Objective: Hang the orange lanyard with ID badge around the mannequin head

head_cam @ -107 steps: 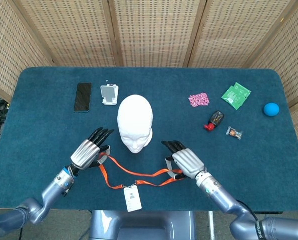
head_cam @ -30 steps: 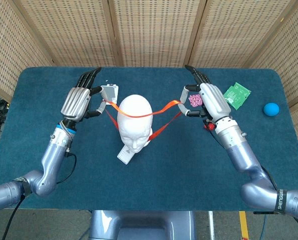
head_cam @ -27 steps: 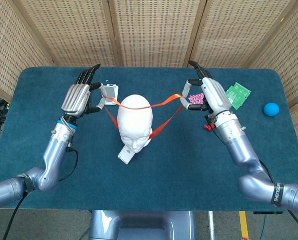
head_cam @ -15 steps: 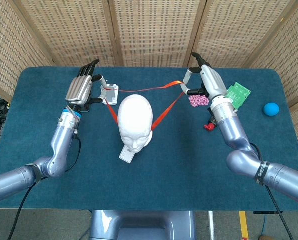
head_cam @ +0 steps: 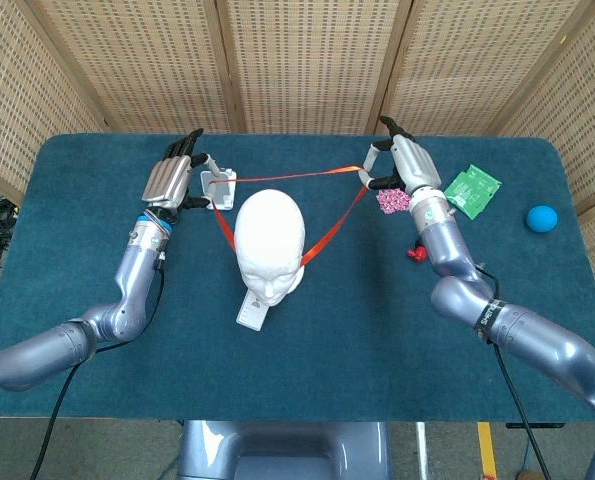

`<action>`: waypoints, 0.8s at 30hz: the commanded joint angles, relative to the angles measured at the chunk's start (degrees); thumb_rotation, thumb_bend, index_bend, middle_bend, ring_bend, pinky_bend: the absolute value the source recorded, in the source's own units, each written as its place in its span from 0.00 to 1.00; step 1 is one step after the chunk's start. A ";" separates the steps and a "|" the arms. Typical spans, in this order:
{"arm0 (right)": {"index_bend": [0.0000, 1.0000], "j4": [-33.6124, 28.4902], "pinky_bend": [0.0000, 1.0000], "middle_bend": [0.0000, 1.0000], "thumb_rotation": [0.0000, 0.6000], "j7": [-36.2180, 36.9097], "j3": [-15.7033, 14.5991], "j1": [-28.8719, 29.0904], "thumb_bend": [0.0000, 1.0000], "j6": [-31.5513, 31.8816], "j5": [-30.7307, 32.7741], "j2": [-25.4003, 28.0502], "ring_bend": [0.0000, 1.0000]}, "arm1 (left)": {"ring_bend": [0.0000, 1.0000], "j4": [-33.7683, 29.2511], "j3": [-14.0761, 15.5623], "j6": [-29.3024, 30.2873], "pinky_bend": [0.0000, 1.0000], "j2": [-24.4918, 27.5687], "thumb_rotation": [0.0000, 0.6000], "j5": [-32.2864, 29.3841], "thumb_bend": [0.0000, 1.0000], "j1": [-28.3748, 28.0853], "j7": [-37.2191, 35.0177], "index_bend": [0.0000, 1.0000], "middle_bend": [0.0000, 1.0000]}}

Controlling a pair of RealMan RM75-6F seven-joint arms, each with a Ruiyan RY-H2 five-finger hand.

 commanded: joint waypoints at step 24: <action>0.14 -1.86 0.00 0.00 1.00 -0.12 -0.86 -5.65 0.03 7.88 -10.25 1.34 0.00 | 0.00 -0.96 4.27 4.47 0.00 4.00 1.00 16.40 0.00 5.52 -12.21 0.00 0.00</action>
